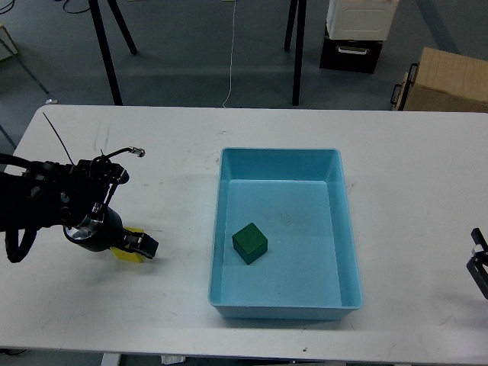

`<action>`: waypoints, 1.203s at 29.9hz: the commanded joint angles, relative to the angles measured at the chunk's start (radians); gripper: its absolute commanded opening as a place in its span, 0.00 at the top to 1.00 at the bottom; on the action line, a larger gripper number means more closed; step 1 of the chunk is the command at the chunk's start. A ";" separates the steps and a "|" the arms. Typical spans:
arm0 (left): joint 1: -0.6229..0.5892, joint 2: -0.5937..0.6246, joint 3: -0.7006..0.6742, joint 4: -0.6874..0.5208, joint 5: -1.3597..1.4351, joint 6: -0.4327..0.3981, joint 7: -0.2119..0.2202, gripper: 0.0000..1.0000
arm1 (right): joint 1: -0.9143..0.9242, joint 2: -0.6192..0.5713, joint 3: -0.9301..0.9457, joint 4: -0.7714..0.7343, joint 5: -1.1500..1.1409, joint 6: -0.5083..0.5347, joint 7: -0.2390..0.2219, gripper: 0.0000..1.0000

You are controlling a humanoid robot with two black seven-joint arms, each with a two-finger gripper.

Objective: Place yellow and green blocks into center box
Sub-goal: 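Close the left gripper on the yellow cube, then lift the yellow cube and carry it over the blue bin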

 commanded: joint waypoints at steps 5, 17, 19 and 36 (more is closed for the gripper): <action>-0.009 -0.004 -0.015 -0.002 0.037 0.000 -0.059 0.75 | -0.014 0.000 0.000 -0.001 -0.001 0.000 0.002 0.00; -0.237 0.065 -0.023 -0.102 0.049 0.000 -0.100 0.98 | -0.016 0.002 -0.002 -0.011 -0.001 0.000 0.000 0.00; -0.309 0.061 -0.041 -0.105 0.023 0.000 -0.119 0.98 | -0.016 0.002 -0.005 -0.014 -0.001 0.000 0.000 0.00; -0.406 -0.409 -0.049 -0.025 -0.129 0.000 -0.139 0.97 | -0.008 0.000 -0.007 -0.044 -0.003 0.000 0.000 0.00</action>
